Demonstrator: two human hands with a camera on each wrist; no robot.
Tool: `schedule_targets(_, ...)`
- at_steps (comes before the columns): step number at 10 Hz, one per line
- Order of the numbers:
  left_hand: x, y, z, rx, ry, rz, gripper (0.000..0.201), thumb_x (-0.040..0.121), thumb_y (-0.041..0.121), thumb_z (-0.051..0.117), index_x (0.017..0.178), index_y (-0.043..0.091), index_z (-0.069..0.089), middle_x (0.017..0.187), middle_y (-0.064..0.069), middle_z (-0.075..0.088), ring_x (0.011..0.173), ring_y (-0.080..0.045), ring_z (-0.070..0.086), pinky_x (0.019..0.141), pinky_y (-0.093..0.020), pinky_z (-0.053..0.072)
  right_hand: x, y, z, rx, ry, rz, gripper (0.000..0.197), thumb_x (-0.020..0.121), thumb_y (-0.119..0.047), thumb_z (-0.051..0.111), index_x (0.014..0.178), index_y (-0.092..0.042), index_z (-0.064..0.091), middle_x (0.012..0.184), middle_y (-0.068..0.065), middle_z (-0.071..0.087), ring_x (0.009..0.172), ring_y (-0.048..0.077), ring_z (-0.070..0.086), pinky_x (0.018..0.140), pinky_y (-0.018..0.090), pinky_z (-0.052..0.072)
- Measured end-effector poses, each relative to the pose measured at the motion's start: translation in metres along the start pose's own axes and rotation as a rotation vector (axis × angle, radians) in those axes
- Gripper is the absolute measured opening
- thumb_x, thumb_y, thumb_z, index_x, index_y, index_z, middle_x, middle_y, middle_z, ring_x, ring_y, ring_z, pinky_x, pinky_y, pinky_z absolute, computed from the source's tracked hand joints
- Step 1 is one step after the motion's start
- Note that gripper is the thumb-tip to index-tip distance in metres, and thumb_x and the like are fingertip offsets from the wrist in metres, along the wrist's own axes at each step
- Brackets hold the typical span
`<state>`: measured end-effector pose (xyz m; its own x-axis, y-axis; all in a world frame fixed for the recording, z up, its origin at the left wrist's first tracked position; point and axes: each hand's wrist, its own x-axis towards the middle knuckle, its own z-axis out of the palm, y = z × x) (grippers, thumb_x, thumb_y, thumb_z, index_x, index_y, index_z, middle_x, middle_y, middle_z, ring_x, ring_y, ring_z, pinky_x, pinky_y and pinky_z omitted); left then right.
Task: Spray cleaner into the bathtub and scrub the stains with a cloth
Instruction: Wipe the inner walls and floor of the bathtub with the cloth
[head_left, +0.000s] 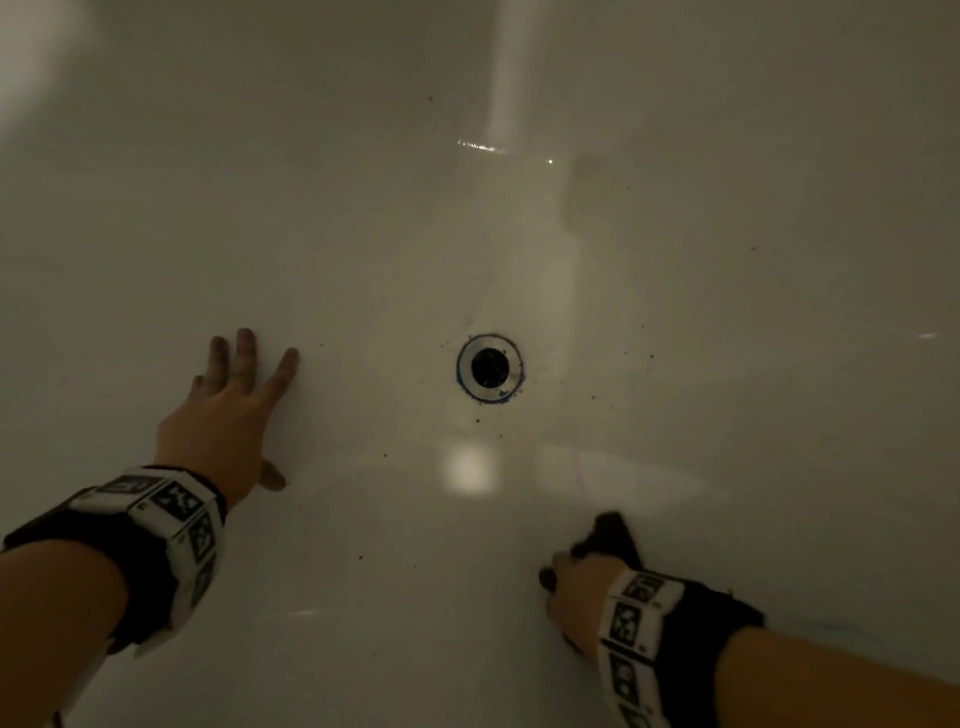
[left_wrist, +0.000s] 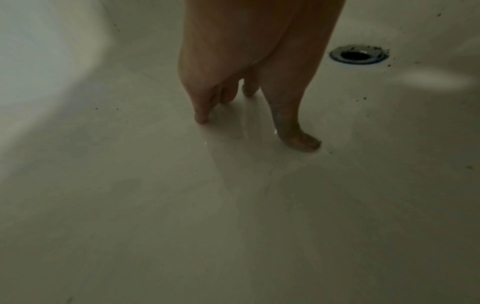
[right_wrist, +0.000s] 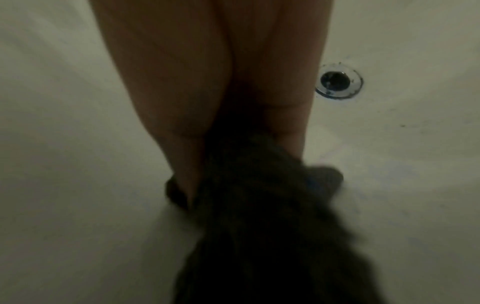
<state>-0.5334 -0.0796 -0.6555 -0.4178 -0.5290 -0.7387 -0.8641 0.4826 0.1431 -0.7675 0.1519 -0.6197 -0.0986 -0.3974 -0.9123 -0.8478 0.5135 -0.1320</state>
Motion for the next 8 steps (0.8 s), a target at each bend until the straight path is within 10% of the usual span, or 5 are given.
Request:
schedule_targets(1,0.001,0.001,0.001,-0.005,-0.002,-0.002,0.130,0.068,0.033,0.080,0.128,0.020,-0.035,0.149,-0.007,-0.033,0.142,-0.029,-0.020,0.117,-0.039,0.013,0.033,0.005,-0.008,-0.476,0.302,0.231,0.077,0.096,-0.038,-0.002,0.078,-0.032,0.073,0.058,-0.015,0.059,0.046,0.002,0.060,0.059,0.027,0.038)
schedule_targets(2,0.000,0.002,-0.001,-0.003,-0.006,-0.003,0.129,0.069,0.034,0.079,0.126,0.020,-0.036,0.150,-0.008,-0.033,0.142,-0.030,-0.020,0.117,-0.039,0.012,0.049,-0.013,-0.063,-0.264,0.363,0.238,0.042,0.098,-0.018,0.031,0.139,-0.012,0.039,0.137,0.027,0.038,0.118,0.043,0.046,0.103,0.061,0.029)
schedule_targets(3,-0.001,0.003,-0.003,-0.013,-0.012,-0.014,0.129,0.068,0.033,0.079,0.127,0.022,-0.036,0.150,-0.007,-0.033,0.142,-0.029,-0.019,0.116,-0.040,0.014,0.042,-0.016,-0.146,-0.753,0.441,0.137,0.055,0.095,-0.022,0.036,0.146,-0.010,0.021,0.150,0.016,0.020,0.132,0.039,0.028,0.109,0.062,0.013)
schedule_targets(5,-0.004,0.005,-0.006,-0.027,-0.024,-0.013,0.129,0.069,0.033,0.078,0.126,0.024,-0.037,0.148,-0.006,-0.034,0.141,-0.029,-0.021,0.117,-0.040,0.011,-0.016,-0.033,-0.272,-1.039,0.738,0.317,0.049,0.095,-0.011,0.036,0.142,-0.002,0.028,0.146,0.023,0.028,0.129,0.040,0.030,0.111,0.057,0.017)
schedule_targets(8,-0.003,0.000,-0.004,-0.044,-0.010,0.010,0.131,0.066,0.035,0.080,0.127,0.024,-0.036,0.144,-0.001,-0.037,0.142,-0.027,-0.020,0.116,-0.040,0.012,-0.031,-0.022,-0.255,-0.932,0.461,0.553,0.057,0.097,-0.017,0.036,0.145,0.001,0.011,0.150,0.027,0.014,0.137,0.042,0.017,0.112,0.058,0.011)
